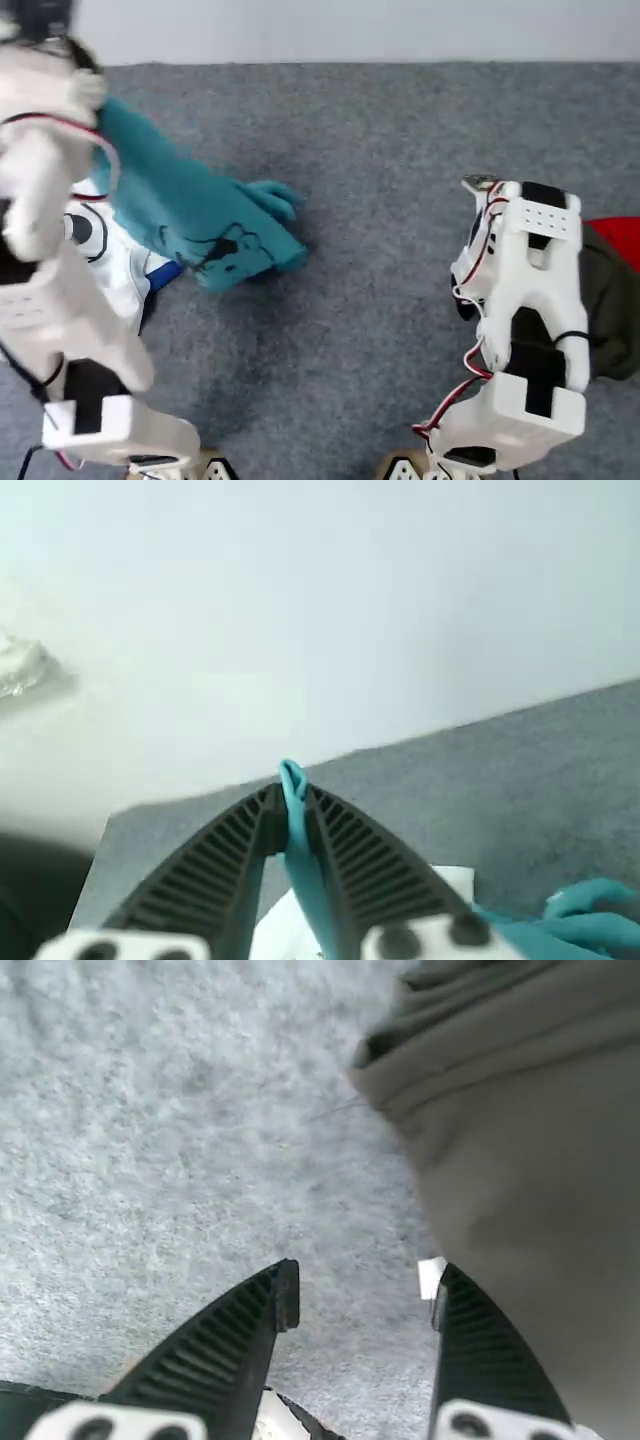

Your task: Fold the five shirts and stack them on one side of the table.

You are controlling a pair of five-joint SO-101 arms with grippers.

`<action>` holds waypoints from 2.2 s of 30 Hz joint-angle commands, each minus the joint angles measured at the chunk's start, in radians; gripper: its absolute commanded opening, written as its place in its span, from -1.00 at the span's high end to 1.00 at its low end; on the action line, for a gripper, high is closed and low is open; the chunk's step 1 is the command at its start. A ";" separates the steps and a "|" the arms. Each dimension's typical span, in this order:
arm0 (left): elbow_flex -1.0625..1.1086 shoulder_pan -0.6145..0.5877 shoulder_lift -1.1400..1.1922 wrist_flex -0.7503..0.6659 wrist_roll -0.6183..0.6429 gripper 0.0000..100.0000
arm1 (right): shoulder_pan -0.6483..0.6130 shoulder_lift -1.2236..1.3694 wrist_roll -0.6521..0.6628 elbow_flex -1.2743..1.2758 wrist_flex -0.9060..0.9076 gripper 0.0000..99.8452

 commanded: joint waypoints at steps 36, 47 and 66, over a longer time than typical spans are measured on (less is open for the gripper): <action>1.287 -0.005 -0.158 -0.084 -0.003 0.97 | -0.789 0.498 -0.201 -0.976 -0.295 0.37; 1.287 -0.002 -0.157 -0.087 -0.003 0.97 | -0.857 0.984 -0.192 -1.542 -0.226 0.27; 1.287 -0.002 -0.157 -0.089 -0.003 0.97 | -0.605 1.058 -0.087 -1.918 0.090 0.98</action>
